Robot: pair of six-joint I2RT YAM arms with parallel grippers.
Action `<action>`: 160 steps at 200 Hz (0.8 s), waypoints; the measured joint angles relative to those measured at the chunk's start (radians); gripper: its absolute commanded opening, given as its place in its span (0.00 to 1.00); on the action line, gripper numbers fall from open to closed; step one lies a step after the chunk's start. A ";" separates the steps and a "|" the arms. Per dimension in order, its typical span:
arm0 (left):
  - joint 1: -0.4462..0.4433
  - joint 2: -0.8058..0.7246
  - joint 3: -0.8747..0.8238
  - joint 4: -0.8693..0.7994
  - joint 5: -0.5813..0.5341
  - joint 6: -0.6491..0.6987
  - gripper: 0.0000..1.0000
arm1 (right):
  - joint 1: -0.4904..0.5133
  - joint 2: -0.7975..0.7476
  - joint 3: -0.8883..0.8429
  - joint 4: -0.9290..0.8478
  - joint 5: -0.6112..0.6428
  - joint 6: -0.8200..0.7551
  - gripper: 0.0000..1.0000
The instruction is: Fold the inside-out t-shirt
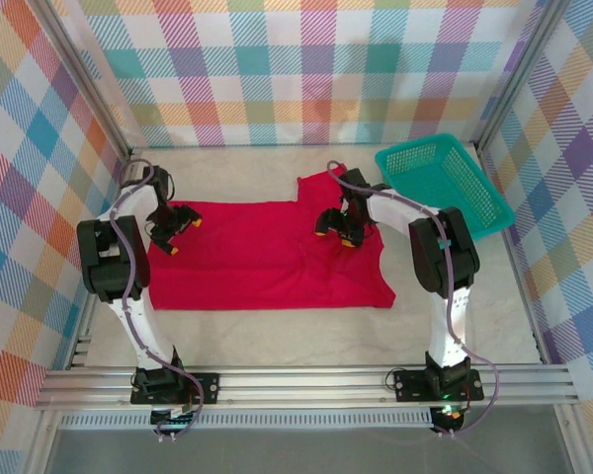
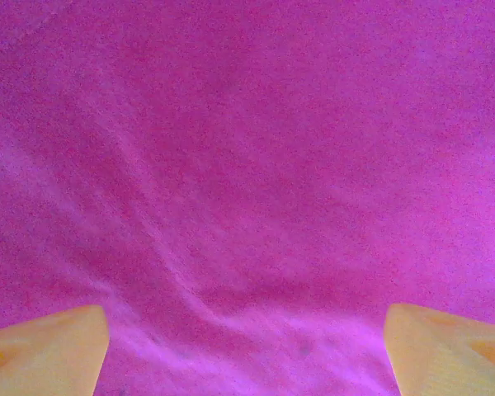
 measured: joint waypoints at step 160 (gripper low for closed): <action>0.029 -0.050 0.161 -0.103 -0.148 -0.048 0.87 | 0.012 -0.167 0.093 -0.025 0.158 -0.007 0.77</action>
